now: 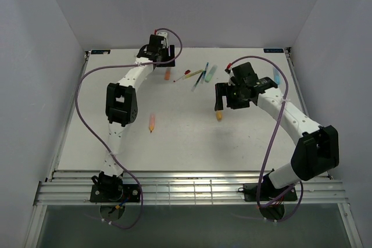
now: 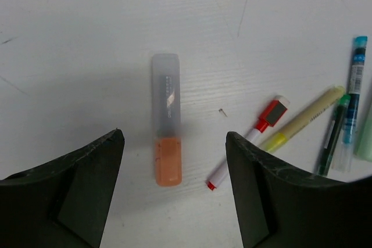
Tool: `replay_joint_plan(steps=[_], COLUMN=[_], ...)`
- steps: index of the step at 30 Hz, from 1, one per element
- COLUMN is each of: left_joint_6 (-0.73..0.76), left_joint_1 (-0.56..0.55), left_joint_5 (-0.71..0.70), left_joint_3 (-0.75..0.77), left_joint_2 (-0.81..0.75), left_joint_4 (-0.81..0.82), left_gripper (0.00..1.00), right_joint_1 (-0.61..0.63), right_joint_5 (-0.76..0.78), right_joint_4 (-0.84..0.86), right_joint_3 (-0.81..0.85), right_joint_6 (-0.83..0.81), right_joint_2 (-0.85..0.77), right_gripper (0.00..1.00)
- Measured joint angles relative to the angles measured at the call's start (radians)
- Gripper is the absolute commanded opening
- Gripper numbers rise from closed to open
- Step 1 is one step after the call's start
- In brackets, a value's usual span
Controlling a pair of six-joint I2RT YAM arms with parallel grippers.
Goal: Open the pen caps
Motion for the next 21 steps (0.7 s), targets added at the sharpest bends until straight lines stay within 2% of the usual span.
replay_joint_plan(steps=[6, 15, 21], left_joint_6=[0.026, 0.069, 0.074], left_joint_1=[0.01, 0.013, 0.013], left_joint_5=[0.0, 0.0, 0.024], left_joint_3=[0.044, 0.03, 0.028], left_joint_2=[0.087, 0.123, 0.138], left_joint_4=[0.061, 0.207, 0.244], left_gripper=[0.81, 0.81, 0.78], right_joint_1=[0.0, 0.0, 0.0], right_joint_5=[0.0, 0.003, 0.01], right_joint_4=[-0.002, -0.002, -0.002], right_joint_3=[-0.016, -0.083, -0.092], right_joint_6=[-0.003, -0.007, -0.011], right_joint_2=[-0.04, -0.097, -0.107], right_gripper=[0.9, 0.9, 0.9])
